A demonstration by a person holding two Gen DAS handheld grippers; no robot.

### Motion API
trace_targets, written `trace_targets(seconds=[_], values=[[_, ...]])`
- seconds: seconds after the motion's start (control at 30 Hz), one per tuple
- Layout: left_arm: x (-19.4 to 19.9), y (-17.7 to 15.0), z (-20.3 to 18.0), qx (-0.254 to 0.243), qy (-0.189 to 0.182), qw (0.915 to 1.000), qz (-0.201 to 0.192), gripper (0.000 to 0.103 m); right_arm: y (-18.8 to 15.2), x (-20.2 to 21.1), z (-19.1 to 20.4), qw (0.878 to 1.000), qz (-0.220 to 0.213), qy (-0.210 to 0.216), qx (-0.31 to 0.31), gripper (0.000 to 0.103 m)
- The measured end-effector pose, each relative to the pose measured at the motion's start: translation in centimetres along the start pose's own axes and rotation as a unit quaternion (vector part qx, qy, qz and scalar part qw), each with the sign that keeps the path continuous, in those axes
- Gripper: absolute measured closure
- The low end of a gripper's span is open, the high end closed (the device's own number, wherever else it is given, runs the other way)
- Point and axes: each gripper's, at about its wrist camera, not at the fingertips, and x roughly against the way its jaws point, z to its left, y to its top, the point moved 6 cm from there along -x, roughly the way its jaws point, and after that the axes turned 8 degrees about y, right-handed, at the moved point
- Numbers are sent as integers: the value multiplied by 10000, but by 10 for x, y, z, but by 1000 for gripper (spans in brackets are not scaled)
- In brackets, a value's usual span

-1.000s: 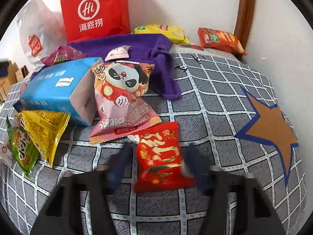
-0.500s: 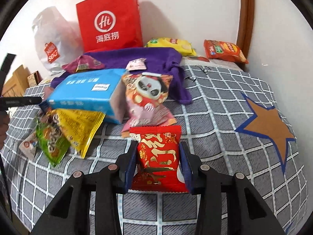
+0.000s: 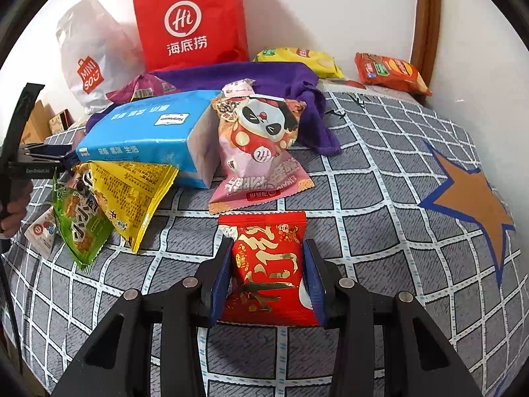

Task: Organize snacks
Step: 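Grasp the red packet with the right tool while the left tool grasps the white-red packet, then carry both held packets up toward the purple towel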

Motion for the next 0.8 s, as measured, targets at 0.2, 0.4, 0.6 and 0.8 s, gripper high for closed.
trace_targets(seconds=[0.2, 0.4, 0.6, 0.8], values=[[-7, 1, -6, 97, -154, 9998, -39, 21, 1, -3, 0, 10000, 28, 73, -25, 60], [2, -9, 4, 394, -387, 9985, -13, 45, 2, -4, 2, 10000, 43, 35, 25, 60], [16, -25, 12, 679, -588, 9959, 51, 72, 2, -3, 3, 10000, 19, -44, 54, 60], [30, -39, 12, 723, -756, 9945, 98, 84, 0, 2, 7, 10000, -7, 29, 10, 61]])
